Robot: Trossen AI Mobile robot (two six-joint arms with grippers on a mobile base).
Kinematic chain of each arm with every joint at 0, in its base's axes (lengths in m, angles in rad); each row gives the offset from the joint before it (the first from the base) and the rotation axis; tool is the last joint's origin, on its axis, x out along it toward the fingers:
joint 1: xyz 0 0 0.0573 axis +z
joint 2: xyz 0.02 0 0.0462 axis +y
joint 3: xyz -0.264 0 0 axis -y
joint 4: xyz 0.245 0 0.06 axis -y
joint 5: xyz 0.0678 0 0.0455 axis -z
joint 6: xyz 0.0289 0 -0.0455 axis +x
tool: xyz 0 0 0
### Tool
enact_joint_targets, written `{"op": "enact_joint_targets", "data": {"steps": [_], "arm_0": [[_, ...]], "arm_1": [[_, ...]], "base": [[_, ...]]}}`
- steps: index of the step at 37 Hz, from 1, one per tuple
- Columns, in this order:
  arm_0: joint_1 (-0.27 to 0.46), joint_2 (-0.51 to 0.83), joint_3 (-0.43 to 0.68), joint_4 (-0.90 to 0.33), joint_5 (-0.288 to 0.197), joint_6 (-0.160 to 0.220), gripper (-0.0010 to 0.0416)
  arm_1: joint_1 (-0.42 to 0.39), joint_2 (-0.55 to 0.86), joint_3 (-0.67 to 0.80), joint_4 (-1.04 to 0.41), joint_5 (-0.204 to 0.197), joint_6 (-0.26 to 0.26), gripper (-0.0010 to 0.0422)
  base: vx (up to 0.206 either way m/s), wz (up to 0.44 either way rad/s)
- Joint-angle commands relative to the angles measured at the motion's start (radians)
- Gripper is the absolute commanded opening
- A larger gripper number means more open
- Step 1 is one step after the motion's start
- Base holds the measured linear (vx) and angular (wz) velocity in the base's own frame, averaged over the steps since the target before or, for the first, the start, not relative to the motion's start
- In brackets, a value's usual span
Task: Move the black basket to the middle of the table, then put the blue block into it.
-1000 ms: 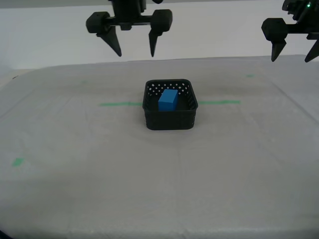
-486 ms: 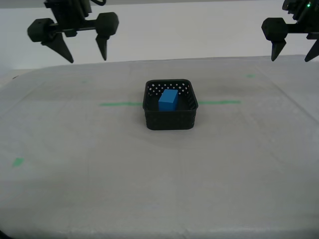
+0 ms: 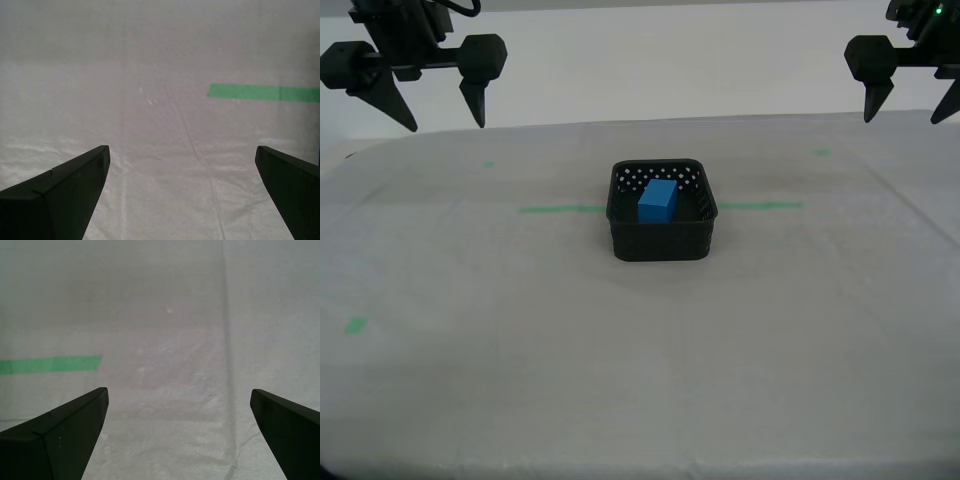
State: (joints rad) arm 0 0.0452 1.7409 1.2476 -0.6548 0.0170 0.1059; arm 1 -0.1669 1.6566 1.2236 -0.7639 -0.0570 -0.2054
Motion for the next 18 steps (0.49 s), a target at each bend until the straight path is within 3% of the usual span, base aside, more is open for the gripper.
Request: {"op": "enact_joint_targets", "data": {"steps": [1,18], "arm_0": [[0.0,0.0,0.0,0.001,0.0,-0.001,0.0399],[0.0,0.0,0.0,0.001,0.0,-0.001,0.0398]], "arm_1": [[0.012,0.0,0.001,0.01,-0.014,0.009,0.0401],[0.042,0.0,0.001,0.026,-0.034,0.014,0.04]], "base": [[0.0,0.0],[0.0,0.0]]}}
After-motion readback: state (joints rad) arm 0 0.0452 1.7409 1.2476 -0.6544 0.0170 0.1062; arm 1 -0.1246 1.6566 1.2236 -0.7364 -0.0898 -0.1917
